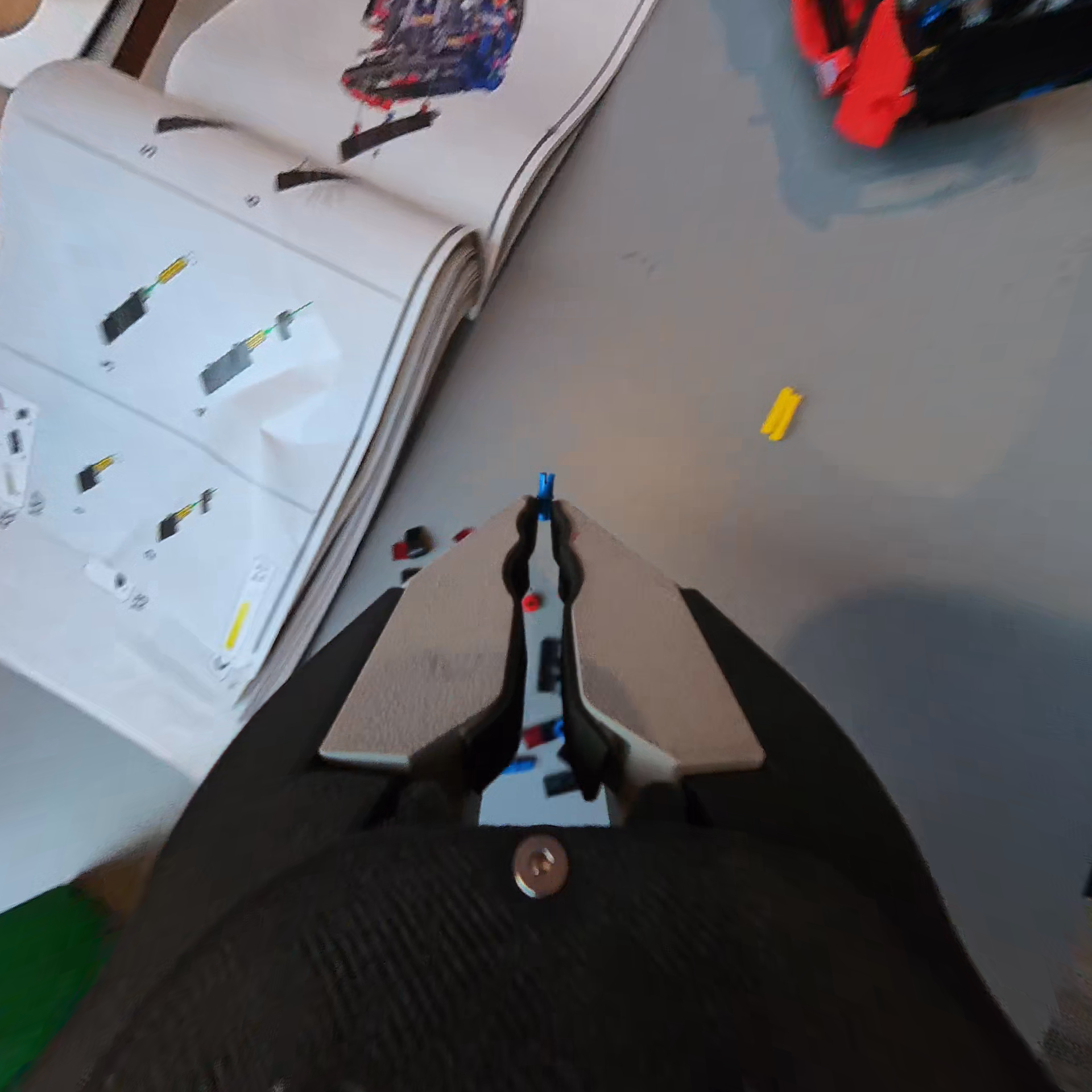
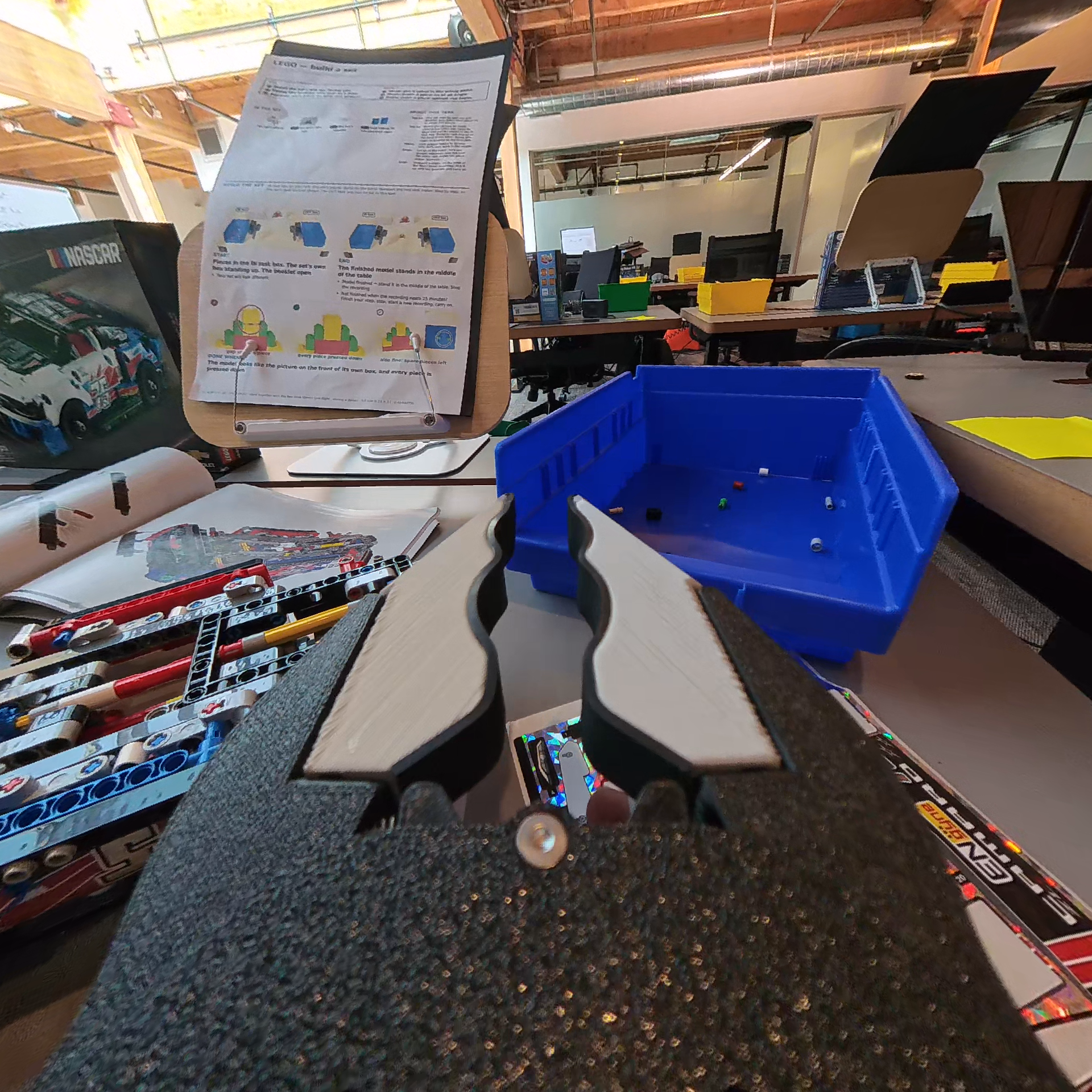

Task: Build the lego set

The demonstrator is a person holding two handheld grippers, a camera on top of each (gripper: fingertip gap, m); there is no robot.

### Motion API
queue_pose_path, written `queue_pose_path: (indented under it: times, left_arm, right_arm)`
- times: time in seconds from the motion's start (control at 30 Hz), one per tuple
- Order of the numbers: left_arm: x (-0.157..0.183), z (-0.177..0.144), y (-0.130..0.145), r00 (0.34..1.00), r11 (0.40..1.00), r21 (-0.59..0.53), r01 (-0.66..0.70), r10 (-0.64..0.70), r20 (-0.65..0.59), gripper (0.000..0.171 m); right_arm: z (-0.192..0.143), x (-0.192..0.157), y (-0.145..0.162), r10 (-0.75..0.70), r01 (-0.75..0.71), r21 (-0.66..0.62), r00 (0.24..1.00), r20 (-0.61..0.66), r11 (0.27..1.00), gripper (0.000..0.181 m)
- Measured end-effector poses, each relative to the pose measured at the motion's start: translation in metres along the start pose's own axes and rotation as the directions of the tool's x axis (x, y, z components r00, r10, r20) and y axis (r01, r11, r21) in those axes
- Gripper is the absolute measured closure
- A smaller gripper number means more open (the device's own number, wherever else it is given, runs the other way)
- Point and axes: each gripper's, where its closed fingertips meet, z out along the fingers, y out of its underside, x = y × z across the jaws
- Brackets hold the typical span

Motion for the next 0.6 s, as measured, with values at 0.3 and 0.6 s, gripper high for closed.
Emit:
queue_pose_path:
  times: [0.3,0.6]
  left_arm:
    - [0.076,0.061,-0.019,0.959,0.986,-0.054,-0.161,0.143,-0.243,0.170]
    - [0.098,0.086,-0.006,0.919,0.960,-0.168,-0.224,0.150,-0.365,0.169]
  right_arm:
    - [0.000,-0.003,0.000,-0.001,0.001,0.002,1.000,0.012,1.000,0.165]
    - [-0.001,-0.004,-0.001,0.008,-0.008,0.005,1.000,0.023,1.000,0.165]
